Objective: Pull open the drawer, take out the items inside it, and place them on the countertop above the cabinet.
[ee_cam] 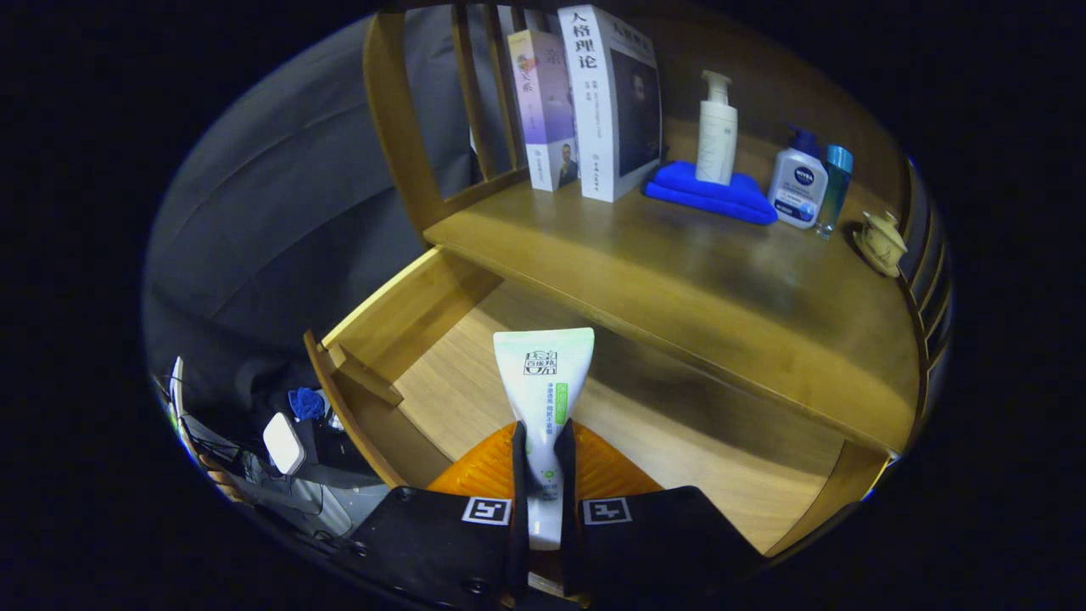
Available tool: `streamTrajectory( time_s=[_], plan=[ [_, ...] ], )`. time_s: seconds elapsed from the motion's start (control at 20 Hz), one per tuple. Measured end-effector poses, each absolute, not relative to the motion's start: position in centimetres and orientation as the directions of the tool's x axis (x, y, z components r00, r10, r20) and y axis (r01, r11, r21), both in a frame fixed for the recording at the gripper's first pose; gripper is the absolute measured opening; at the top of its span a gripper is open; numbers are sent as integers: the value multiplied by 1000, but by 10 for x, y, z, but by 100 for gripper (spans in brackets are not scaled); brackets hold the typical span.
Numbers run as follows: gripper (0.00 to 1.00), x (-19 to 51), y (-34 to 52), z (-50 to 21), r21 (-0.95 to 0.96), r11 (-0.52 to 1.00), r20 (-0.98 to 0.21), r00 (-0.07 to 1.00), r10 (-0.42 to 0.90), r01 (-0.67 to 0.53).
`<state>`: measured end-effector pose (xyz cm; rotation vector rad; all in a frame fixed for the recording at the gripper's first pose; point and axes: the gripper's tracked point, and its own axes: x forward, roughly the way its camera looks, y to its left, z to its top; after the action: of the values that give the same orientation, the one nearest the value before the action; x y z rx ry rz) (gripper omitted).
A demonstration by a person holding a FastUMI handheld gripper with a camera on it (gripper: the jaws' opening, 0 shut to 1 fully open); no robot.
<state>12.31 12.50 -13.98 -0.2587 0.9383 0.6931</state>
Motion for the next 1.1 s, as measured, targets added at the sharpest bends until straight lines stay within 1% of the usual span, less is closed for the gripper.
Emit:
streamTrajectory(
  time_s=[0.3, 0.45, 0.6, 0.7, 0.9, 1.1],
  plan=[
    [17, 124, 137, -108, 112, 732, -751, 425, 505, -672],
    [17, 140, 135, -85, 92, 750, -710, 485, 511, -655],
    [16, 166, 129, -63, 97, 790, -671, 546, 501, -606],
    [16, 190, 116, -51, 73, 825, -662, 592, 460, -560],
    [17, 229, 95, -47, 24, 889, -673, 650, 353, -457],
    [16, 263, 83, -59, 12, 939, -687, 679, 258, -344]
  ],
)
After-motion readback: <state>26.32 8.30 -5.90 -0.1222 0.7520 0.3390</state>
